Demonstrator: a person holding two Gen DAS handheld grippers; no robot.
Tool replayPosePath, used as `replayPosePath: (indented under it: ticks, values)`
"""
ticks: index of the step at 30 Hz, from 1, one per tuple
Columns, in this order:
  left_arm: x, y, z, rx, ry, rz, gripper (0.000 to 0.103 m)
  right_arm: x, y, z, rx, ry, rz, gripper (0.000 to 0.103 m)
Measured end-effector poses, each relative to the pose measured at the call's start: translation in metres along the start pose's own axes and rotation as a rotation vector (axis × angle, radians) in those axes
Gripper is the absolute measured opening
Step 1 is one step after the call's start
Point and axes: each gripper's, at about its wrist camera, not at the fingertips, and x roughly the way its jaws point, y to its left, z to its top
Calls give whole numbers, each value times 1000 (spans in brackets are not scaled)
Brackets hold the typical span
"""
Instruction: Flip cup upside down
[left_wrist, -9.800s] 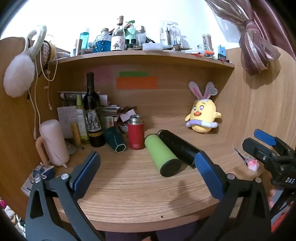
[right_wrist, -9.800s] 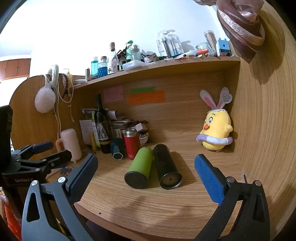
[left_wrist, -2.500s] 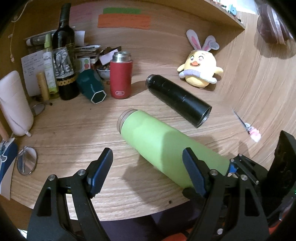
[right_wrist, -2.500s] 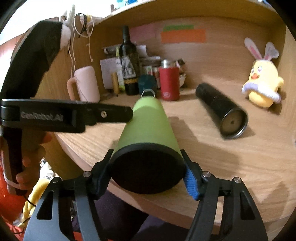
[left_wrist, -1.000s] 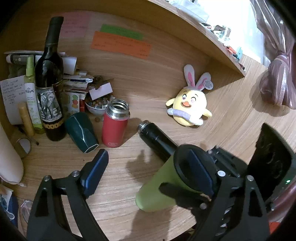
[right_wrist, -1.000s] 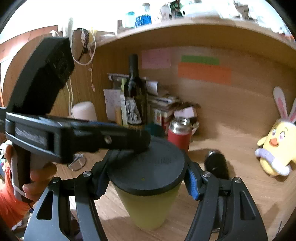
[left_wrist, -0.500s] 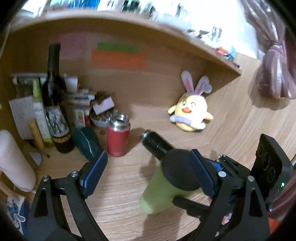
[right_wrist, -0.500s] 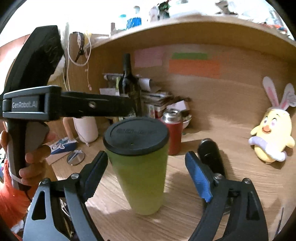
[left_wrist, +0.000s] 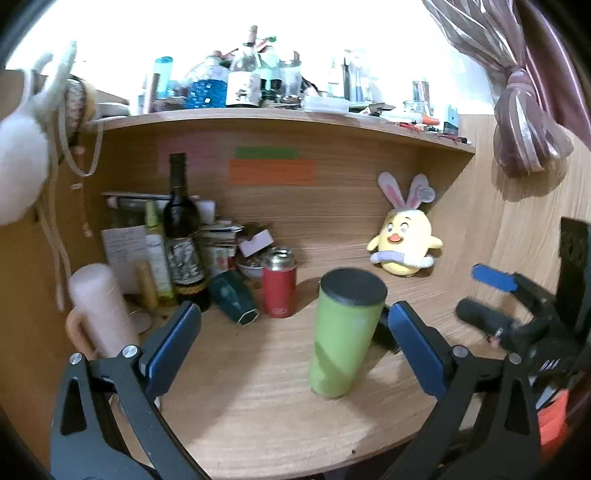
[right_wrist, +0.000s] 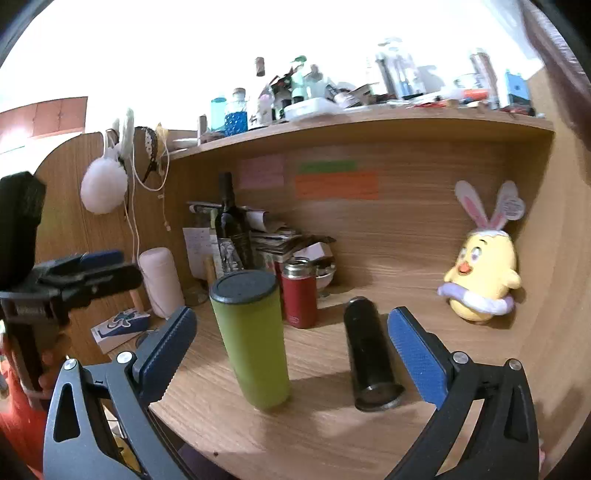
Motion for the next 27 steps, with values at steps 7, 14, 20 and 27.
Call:
replayPosePath:
  ticks: [7,14,20,27]
  values:
    - [-22,-9,-26,-49,-17,20,103,-32,4,-14,29,-29,-35,103]
    - [-40,-20,-36,-69,-53,29,103,-63,9,-21,39,-74,-48,103]
    - [-49,-30,-39,-51,-78,33,103,-74,10,-24,44,-90,-45,103]
    - [-52,-35,-41,-43,-82,33,103,-75,11,-25,45,-89,-39,103]
